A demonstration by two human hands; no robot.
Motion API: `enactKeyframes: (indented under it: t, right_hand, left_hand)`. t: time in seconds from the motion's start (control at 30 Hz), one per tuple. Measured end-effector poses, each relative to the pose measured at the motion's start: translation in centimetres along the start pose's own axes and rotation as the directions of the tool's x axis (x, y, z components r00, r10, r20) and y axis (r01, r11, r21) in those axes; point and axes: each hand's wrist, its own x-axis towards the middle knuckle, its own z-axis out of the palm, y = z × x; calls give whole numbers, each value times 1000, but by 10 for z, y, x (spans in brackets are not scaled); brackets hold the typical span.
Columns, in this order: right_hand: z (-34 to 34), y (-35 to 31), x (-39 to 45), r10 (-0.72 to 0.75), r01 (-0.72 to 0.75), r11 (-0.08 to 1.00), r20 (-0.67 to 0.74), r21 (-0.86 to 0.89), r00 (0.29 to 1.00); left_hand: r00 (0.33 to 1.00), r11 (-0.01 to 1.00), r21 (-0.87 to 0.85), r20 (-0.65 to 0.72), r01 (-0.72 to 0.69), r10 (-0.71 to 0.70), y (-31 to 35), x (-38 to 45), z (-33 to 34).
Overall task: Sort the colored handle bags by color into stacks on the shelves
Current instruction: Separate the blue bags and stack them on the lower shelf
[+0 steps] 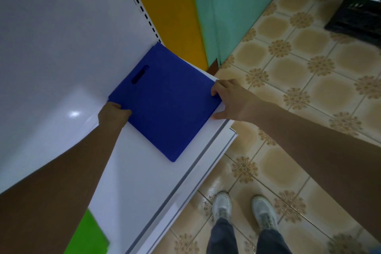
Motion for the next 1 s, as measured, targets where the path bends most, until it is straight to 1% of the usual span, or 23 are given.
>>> enactKeyframes:
  t: [0.1, 0.2, 0.3, 0.33, 0.4, 0.43, 0.5, 0.53, 0.57, 0.63, 0.7, 0.8, 0.87, 0.9, 1.0]
  right_hand:
    - [-1, -2, 4, 13, -14, 998, -23, -59, 1000]
    - [-4, -9, 12, 45, -50, 985, -33, -164, 998]
    - [-2, -16, 18, 63, -57, 980, 25, -190, 998]
    - [-2, -17, 20, 60, -49, 983, 58, -180, 997]
    - [-5, -19, 17, 66, -51, 989, 109, -136, 992]
    - [-8, -22, 13, 75, -55, 988, 136, -143, 988]
    - [-18, -33, -2, 121, -80, 971, 175, -224, 977]
    - [-24, -40, -12, 140, -98, 967, 170, -237, 975]
    - [-32, -49, -22, 147, -112, 970, 151, -217, 978]
    - [-50, -70, -48, 116, -107, 987, 74, -118, 990]
    - [-66, -91, -73, 51, -51, 999, 9, 16, 999]
    - [-92, -129, -114, -48, 51, 980, -21, 190, 999]
    - [-107, -158, -139, -103, 110, 950, -37, 291, 994]
    - [-111, -171, -150, -138, 146, 938, -49, 315, 989]
    - [-116, -212, -182, -245, 254, 910, -70, 327, 967]
  left_hand:
    - [999, 999, -26, -1, 39, -39, 2, 3, 1]
    - [998, 995, -81, 8, 59, -59, 8, 8, 2]
    - [995, 977, -194, 47, 93, -85, 9, 12, -2]
    - [994, 975, -198, 62, 99, -88, 8, 13, -3]
    - [994, 987, -148, 93, 63, -50, 9, 1, -7]
    - [994, 993, -112, 107, 33, -21, 11, -8, -9]
    - [993, 999, -38, 109, -35, 39, 17, -32, -15]
    - [991, 997, -10, 105, -80, 80, 22, -45, -18]
    - [989, 993, -1, 91, -116, 115, 27, -57, -23]
    - [981, 984, -36, 73, -176, 178, 42, -87, -38]
    - [972, 972, -94, 70, -217, 223, 56, -119, -50]
    - [966, 945, -213, 19, -249, 259, 70, -181, -74]
    - [963, 925, -273, -15, -264, 270, 66, -223, -93]
    - [963, 919, -292, -32, -265, 268, 57, -239, -100]
    - [972, 910, -341, -93, -234, 215, 19, -280, -118]
